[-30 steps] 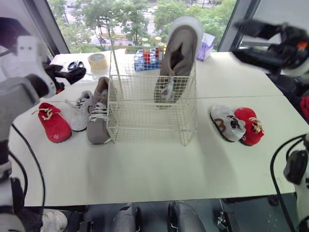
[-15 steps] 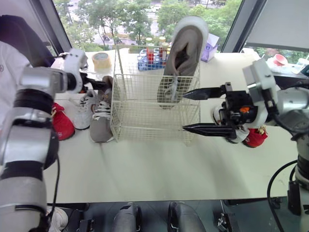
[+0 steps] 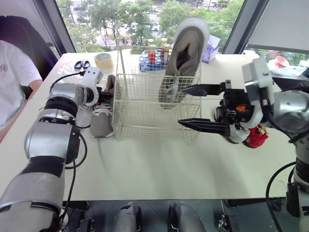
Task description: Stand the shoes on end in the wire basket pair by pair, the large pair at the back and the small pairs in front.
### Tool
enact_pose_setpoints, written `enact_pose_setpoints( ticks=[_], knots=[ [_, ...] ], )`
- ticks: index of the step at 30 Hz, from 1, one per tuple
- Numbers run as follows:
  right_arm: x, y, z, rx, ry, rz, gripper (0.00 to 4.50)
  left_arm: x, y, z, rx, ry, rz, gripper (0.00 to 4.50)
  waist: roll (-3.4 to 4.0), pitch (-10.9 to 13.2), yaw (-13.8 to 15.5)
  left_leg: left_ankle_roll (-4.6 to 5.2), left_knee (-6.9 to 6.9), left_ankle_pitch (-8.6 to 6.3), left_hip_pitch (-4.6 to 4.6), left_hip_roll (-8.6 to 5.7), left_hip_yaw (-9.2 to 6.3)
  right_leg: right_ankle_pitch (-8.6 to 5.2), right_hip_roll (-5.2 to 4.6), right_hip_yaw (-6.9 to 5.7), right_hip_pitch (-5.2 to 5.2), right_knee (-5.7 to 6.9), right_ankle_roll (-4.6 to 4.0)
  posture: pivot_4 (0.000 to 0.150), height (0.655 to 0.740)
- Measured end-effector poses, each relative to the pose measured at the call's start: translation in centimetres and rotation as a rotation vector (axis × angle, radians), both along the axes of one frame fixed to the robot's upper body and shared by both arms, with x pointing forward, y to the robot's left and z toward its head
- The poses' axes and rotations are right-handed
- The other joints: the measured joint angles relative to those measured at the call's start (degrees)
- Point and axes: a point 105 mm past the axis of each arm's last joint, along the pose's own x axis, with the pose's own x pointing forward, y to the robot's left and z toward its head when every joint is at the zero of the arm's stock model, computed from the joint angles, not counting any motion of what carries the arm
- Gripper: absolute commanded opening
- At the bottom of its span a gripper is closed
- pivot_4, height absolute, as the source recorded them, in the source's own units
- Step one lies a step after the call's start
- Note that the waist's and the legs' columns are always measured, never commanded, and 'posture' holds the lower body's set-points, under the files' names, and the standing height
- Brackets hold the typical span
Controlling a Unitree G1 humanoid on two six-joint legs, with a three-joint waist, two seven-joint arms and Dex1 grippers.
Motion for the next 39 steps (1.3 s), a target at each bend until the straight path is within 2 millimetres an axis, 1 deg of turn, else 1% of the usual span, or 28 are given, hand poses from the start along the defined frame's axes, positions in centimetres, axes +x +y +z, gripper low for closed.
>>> enact_pose_setpoints(
  ticks=[2, 3, 4, 6, 8, 10, 12, 14, 16, 18, 19, 20, 24, 26, 30, 33, 35, 37, 39],
  knots=[
    [0.0, -0.1, -0.1, -0.002, 0.008, -0.003, 4.50, 0.1, 0.3, 0.5, -0.032, -0.015, 0.034, 0.40, -0.11, 0.1, -0.1, 0.01, 0.04, 0.00, -0.08, 0.01, 0.00, 0.00, 0.00, -0.01, -0.09, 0.04, 0.00, 0.150, 0.7400],
    [0.0, -0.2, -0.1, 0.000, 0.013, -0.001, 4.50, 0.2, 0.6, 1.1, -0.052, -0.026, 0.055, 0.40, -0.24, 0.1, -0.2, 0.01, 0.06, 0.00, -0.15, 0.02, -0.01, 0.00, 0.01, -0.01, -0.16, 0.06, 0.00, 0.150, 0.7400],
    [-0.1, -0.3, 0.0, 0.003, 0.015, -0.002, 4.50, 0.2, 1.0, 2.2, -0.080, -0.047, 0.081, 0.40, -0.37, 0.2, -0.3, 0.01, 0.11, 0.00, -0.31, 0.04, -0.04, 0.01, 0.03, -0.04, -0.30, 0.08, 0.00, 0.150, 0.7400],
    [-0.2, -0.7, 0.4, 0.017, 0.017, -0.011, 4.50, 0.2, 2.1, 4.7, -0.127, -0.101, 0.131, 0.40, -0.38, 0.2, -0.3, 0.02, 0.41, -0.01, -0.76, 0.06, -0.10, 0.02, 0.06, -0.14, -0.58, 0.15, 0.01, 0.150, 0.7400],
    [-0.3, -1.1, 0.9, 0.050, 0.042, -0.020, 4.50, -0.1, 3.7, 9.1, -0.177, -0.210, 0.191, 0.40, -0.52, 0.3, -0.5, -0.18, 0.52, 0.10, -1.01, 0.04, -0.10, 0.08, 0.09, -0.18, -0.74, 0.14, 0.10, 0.150, 0.7400],
    [-0.4, -1.4, 1.8, 0.098, 0.069, -0.016, 4.50, -1.0, 4.7, 15.4, -0.204, -0.387, 0.222, 0.40, -0.55, 0.4, -0.4, -0.13, 0.51, 0.08, -1.02, 0.06, -0.08, 0.11, 0.02, -0.18, -0.68, 0.11, 0.17, 0.150, 0.7400],
    [-0.7, -1.6, 2.7, 0.130, 0.095, -0.007, 4.50, -2.5, 4.6, 21.3, -0.236, -0.576, 0.222, 0.40, -0.54, 0.4, -0.3, 0.02, 0.52, -0.01, -0.97, 0.03, -0.05, 0.12, -0.06, -0.17, -0.56, 0.01, 0.22, 0.150, 0.7400],
    [-0.9, -1.6, 3.1, 0.145, 0.114, -0.002, 4.50, -4.6, 4.3, 26.0, -0.290, -0.769, 0.186, 0.40, -0.54, 0.3, -0.2, 0.13, 0.56, -0.09, -0.88, 0.00, -0.07, 0.12, -0.10, -0.17, -0.39, -0.10, 0.26, 0.150, 0.7400],
    [-1.0, -1.5, 3.1, 0.144, 0.124, -0.003, 4.50, -6.5, 3.7, 29.1, -0.302, -0.917, 0.136, 0.40, -0.54, 0.3, -0.1, 0.30, 0.62, -0.18, -0.84, -0.03, -0.07, 0.15, -0.11, -0.16, -0.30, -0.12, 0.32, 0.150, 0.7400],
    [-0.9, -1.5, 3.0, 0.133, 0.129, -0.010, 4.50, -7.3, 2.2, 30.5, -0.286, -1.036, 0.092, 0.40, -0.55, 0.3, 0.1, 0.31, 0.66, -0.19, -0.79, -0.05, -0.08, 0.18, -0.12, -0.16, -0.23, -0.12, 0.35, 0.150, 0.7400],
    [-0.8, -1.5, 2.9, 0.126, 0.133, -0.012, 4.50, -7.4, 1.4, 30.7, -0.280, -1.083, 0.066, 0.40, -0.56, 0.3, 0.1, 0.31, 0.69, -0.19, -0.79, -0.05, -0.08, 0.18, -0.12, -0.17, -0.23, -0.12, 0.35, 0.150, 0.7400],
    [-0.7, -1.5, 2.9, 0.126, 0.136, -0.015, 4.50, -7.5, 0.1, 30.7, -0.262, -1.157, 0.028, 0.40, -0.56, 0.3, 0.3, 0.31, 0.72, -0.19, -0.73, -0.05, -0.07, 0.19, -0.12, -0.16, -0.19, -0.13, 0.35, 0.150, 0.7400],
    [-0.2, -1.4, 3.6, 0.133, 0.097, -0.030, 4.50, -7.2, -6.2, 29.9, -0.240, -1.369, -0.094, 0.40, -0.56, 0.3, 1.3, 0.26, 0.85, -0.15, -0.77, -0.04, 0.10, 0.22, -0.08, -0.15, -0.21, -0.10, 0.34, 0.150, 0.7400],
    [-0.2, -1.4, 3.8, 0.136, 0.085, -0.039, 4.50, -6.8, -7.8, 29.3, -0.209, -1.421, -0.100, 0.40, -0.56, 0.3, 1.2, 0.26, 0.85, -0.14, -0.76, -0.06, 0.18, 0.24, -0.08, -0.14, -0.23, -0.10, 0.38, 0.150, 0.7400],
    [0.0, -1.7, 3.5, 0.146, 0.078, -0.084, 4.50, -5.0, -9.8, 26.9, -0.150, -1.440, -0.059, 0.40, -0.56, 0.3, 0.9, 0.27, 0.78, -0.15, -0.74, -0.06, 0.28, 0.26, -0.04, -0.12, -0.33, -0.09, 0.40, 0.150, 0.7400],
    [-0.3, -1.9, 3.3, 0.161, 0.072, -0.116, 4.50, -4.2, -11.2, 25.2, -0.089, -1.448, -0.050, 0.40, -0.56, 0.3, 1.2, 0.34, 0.77, -0.19, -0.78, -0.04, 0.26, 0.26, -0.04, -0.13, -0.34, -0.11, 0.40, 0.150, 0.7400],
    [-0.7, -2.0, 3.4, 0.172, 0.058, -0.135, 4.50, -3.9, -12.0, 24.1, -0.090, -1.447, -0.059, 0.40, -0.56, 0.3, 1.2, 0.39, 0.77, -0.22, -0.78, -0.01, 0.24, 0.26, -0.06, -0.12, -0.31, -0.15, 0.40, 0.150, 0.7400],
    [-1.0, -2.0, 3.6, 0.183, 0.050, -0.147, 4.50, -3.6, -12.6, 22.7, -0.092, -1.435, -0.066, 0.40, -0.56, 0.3, 1.2, 0.42, 0.78, -0.24, -0.78, 0.00, 0.16, 0.27, -0.07, -0.12, -0.30, -0.17, 0.42, 0.150, 0.7400],
    [-1.1, -1.9, 3.6, 0.189, 0.049, -0.158, 4.50, -3.7, -12.6, 22.6, -0.086, -1.450, -0.059, 0.40, -0.55, 0.3, 1.2, 0.48, 0.78, -0.28, -0.73, 0.01, 0.09, 0.27, -0.07, -0.11, -0.25, -0.18, 0.42, 0.150, 0.7400]
  ],
)
